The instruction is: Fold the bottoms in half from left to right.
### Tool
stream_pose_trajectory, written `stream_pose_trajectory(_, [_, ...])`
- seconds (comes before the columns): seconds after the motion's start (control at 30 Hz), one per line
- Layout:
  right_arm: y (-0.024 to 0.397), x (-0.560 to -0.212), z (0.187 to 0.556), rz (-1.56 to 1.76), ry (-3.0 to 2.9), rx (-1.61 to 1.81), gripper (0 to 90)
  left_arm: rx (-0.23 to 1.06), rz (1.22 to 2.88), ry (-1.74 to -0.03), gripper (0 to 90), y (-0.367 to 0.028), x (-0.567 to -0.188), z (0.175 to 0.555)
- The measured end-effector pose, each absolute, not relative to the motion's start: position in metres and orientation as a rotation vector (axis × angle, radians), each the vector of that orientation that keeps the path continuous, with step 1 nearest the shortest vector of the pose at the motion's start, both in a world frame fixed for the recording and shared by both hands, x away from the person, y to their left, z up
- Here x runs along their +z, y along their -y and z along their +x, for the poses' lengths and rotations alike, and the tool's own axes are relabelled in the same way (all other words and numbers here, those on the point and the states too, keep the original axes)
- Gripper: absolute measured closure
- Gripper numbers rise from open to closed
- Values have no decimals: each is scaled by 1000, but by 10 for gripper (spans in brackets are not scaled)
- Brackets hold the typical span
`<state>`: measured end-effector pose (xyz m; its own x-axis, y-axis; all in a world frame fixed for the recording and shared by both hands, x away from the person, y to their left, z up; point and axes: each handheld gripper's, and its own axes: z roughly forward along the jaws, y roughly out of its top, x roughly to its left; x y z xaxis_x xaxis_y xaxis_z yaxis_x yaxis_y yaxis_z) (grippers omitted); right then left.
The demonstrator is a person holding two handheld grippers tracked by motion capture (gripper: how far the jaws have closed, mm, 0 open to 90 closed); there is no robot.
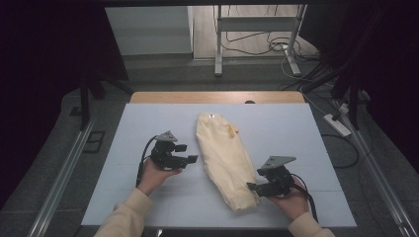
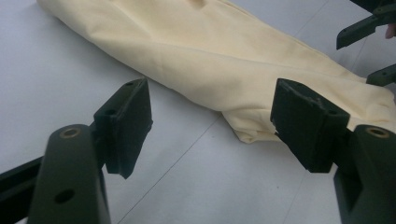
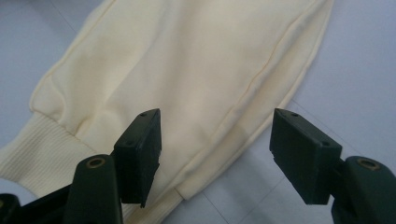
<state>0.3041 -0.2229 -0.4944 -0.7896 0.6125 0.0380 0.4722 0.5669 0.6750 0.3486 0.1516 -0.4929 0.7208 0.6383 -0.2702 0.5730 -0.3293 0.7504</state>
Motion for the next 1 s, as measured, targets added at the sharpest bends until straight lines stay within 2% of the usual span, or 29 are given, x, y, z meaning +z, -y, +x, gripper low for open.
stream_pose_trajectory(0.47, [219,-512,310,1010,-2654,970,339,97,2032,-919,286,-150,-494,349])
stream_pose_trajectory(0.77, [221,-513,311,1043,-2740,1050,616,104,2031,-922,286,-150,-493,348])
stream_pose_trajectory(1.0, [218,-511,308,998,-2750,1032,750,98,2036,-920,285,-149,-494,348])
